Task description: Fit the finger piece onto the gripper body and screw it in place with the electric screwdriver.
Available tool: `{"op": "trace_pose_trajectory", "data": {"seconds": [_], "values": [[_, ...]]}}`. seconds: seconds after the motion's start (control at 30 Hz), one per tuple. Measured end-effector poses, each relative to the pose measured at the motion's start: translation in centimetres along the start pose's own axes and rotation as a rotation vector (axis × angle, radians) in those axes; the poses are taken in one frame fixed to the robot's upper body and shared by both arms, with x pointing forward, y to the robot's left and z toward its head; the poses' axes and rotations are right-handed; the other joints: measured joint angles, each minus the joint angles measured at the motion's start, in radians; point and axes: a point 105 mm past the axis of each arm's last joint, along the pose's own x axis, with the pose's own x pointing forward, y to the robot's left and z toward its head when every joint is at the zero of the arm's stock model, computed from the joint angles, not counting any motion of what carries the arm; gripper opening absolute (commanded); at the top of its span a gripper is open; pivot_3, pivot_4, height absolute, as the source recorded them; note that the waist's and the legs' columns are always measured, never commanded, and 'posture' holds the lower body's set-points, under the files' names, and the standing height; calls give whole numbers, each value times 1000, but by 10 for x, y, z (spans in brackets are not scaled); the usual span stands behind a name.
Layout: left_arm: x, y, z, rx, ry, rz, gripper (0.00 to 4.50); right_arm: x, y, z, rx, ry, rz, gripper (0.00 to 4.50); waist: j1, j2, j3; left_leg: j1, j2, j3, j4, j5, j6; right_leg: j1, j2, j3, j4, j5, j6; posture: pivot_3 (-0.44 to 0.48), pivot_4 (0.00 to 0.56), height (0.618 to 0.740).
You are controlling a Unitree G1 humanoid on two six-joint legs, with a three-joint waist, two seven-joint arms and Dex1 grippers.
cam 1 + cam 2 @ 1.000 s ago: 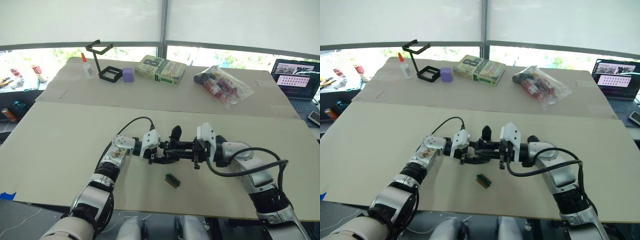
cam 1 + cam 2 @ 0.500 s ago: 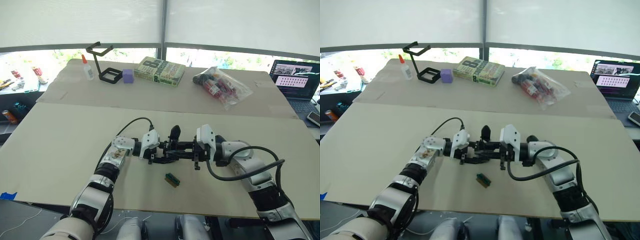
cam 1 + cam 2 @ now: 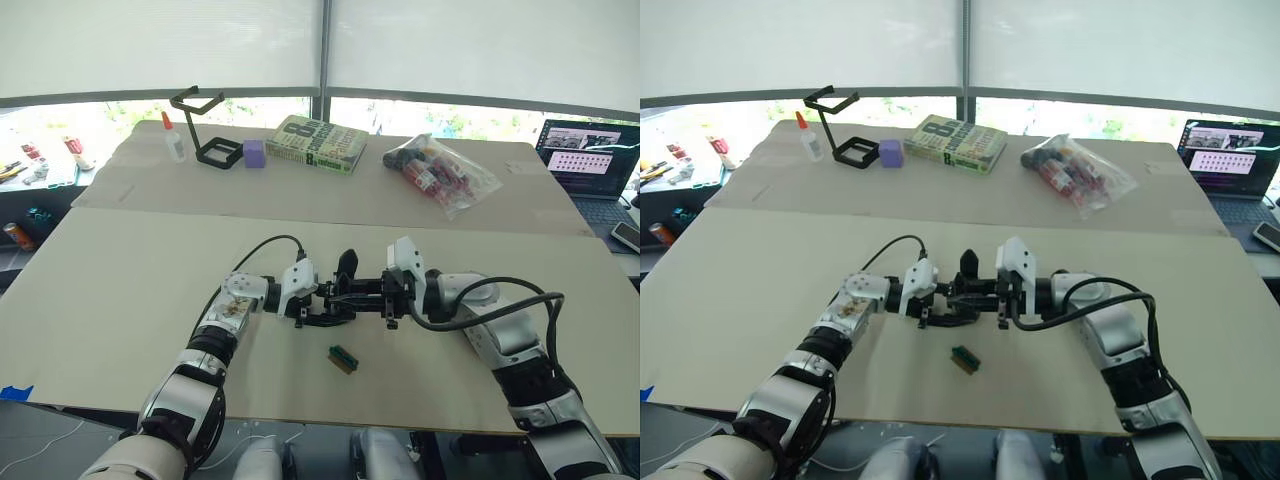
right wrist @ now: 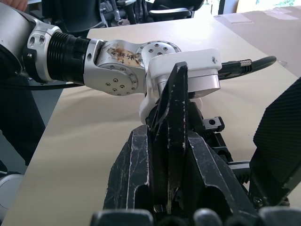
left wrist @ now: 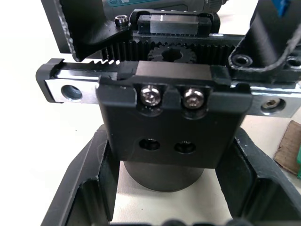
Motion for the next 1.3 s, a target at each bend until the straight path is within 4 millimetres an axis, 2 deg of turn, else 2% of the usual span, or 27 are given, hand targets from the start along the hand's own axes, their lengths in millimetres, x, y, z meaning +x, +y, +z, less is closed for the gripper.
{"op": "trace_pose_trajectory", "data": {"seconds": [0.77,0.93,1.0,1.13,1.27,1.3], "values": [[2,-1,0,2,-6,7,2311,-3,0,-1,-5,-12,14,392,3,1,-1,0,0,-1,-1,0,0,-1,-2,0,-1,0,0,0,150,740],[3,-2,2,11,-15,0,2311,-6,2,2,-1,-44,18,392,5,1,-1,-6,0,-1,-2,0,0,-5,-2,0,-2,0,0,0,150,740],[4,-2,3,15,-18,-2,2311,-7,3,4,-18,-61,21,1461,5,1,-1,-9,0,-1,-2,0,0,-7,-2,-1,-2,0,0,0,150,740],[3,-3,4,21,-23,-10,2311,-10,6,-1,-2,-66,25,2800,5,2,0,-14,0,-1,-1,0,0,-10,-2,-2,-3,0,0,0,150,740],[4,-3,4,23,-25,-10,2311,-12,4,2,-12,-81,18,4260,5,2,0,-14,-1,-1,-1,-1,1,-10,-2,-3,-4,0,0,0,150,740],[4,-3,4,23,-25,-10,2311,-12,4,3,-16,-91,18,4484,5,2,0,-14,-1,-1,-1,-1,1,-10,-2,-3,-4,0,0,0,150,740]]}}
